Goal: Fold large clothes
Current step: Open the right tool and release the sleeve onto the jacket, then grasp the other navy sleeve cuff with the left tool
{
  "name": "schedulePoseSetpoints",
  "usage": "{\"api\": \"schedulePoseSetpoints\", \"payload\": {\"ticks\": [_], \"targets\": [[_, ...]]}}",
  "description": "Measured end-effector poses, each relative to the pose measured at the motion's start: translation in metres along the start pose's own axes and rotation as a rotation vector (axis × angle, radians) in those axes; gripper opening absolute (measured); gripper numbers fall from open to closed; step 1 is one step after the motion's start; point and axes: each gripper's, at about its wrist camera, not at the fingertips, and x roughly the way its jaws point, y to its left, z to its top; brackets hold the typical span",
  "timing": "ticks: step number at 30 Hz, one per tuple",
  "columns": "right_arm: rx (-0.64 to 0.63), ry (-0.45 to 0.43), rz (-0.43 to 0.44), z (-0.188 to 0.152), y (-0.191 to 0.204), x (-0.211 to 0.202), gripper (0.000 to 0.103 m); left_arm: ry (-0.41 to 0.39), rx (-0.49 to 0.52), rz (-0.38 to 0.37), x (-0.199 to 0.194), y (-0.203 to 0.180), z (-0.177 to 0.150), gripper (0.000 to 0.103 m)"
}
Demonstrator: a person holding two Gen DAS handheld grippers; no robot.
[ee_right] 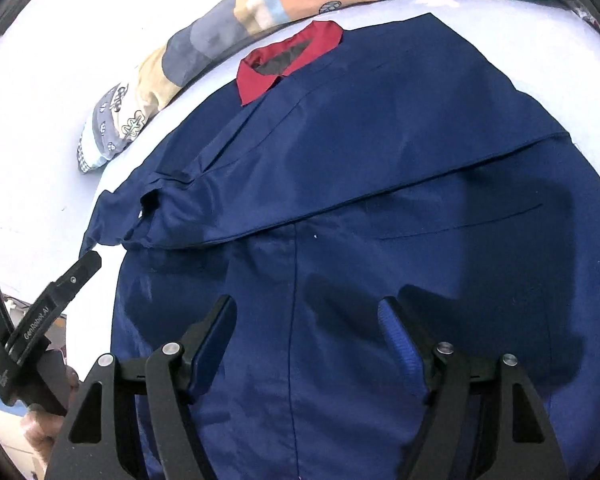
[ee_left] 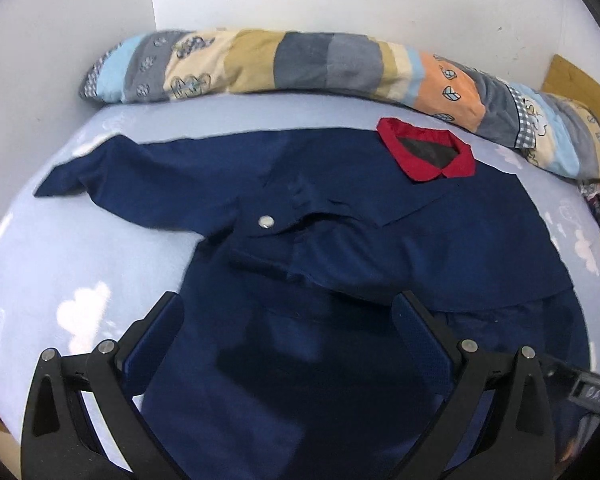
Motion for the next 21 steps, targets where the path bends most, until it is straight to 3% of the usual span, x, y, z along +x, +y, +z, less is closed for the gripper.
{"api": "schedulePoseSetpoints", "payload": {"ticks": [5, 9, 12, 14, 21], "targets": [[-0.023, -0.021, 0.011, 0.004, 0.003, -0.008, 0.075, -0.033, -0.115, -0.053, -0.010, 0.033, 0.002, 0.103], [-0.044, -0.047, 0.001, 0.007, 0.007, -0.014, 0.075, -0.057, -0.166, -0.020, -0.018, 0.071, -0.005, 0.103], [-0.057, -0.069, -0.010, 0.010, 0.007, -0.020, 0.075, -0.020, -0.266, -0.078, -0.016, 0.114, 0.001, 0.103], [-0.066, -0.079, -0.019, 0.012, 0.006, -0.023, 0.075, -0.002, -0.349, -0.076, -0.016, 0.150, 0.007, 0.103], [-0.071, -0.084, -0.012, 0.017, 0.004, -0.028, 0.075, 0.005, -0.643, -0.156, 0.006, 0.270, 0.021, 0.102]]}}
